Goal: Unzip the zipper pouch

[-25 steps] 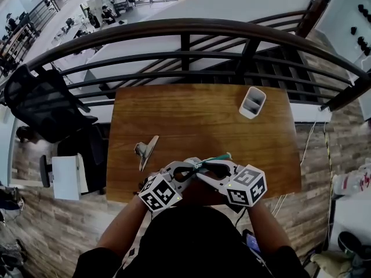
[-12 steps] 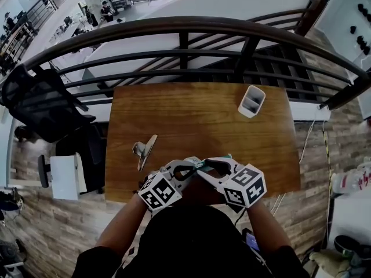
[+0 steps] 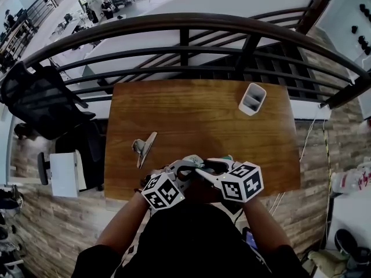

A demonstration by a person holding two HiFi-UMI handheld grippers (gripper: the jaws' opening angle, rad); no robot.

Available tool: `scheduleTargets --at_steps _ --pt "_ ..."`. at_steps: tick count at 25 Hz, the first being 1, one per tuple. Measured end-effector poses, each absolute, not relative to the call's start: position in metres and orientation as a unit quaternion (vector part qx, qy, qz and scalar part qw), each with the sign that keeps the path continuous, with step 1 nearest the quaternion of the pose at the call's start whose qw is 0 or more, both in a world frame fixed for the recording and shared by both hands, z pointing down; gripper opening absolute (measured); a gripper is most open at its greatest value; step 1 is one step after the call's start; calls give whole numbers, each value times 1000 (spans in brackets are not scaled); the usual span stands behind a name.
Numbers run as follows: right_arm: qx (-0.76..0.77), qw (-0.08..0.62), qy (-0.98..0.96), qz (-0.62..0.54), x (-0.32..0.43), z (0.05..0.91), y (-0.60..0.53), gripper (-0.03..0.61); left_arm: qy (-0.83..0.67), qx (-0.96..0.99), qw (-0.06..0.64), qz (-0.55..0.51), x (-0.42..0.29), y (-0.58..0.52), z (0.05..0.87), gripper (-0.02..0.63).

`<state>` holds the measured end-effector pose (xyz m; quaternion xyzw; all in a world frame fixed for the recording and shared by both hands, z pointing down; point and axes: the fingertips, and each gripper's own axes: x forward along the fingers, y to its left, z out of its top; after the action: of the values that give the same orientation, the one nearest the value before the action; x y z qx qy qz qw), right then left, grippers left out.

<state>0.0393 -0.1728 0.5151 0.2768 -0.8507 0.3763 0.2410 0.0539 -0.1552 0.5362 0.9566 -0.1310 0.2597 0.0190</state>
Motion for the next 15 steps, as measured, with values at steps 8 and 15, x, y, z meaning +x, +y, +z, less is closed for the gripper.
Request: scheduleTargets --at_steps 8,15 --pt "272 219 -839 417 42 522 -171 130 -119 957 22 262 53 -150 540 16" --pt "250 174 -839 450 47 513 -165 94 -124 958 33 258 47 -148 539 17"
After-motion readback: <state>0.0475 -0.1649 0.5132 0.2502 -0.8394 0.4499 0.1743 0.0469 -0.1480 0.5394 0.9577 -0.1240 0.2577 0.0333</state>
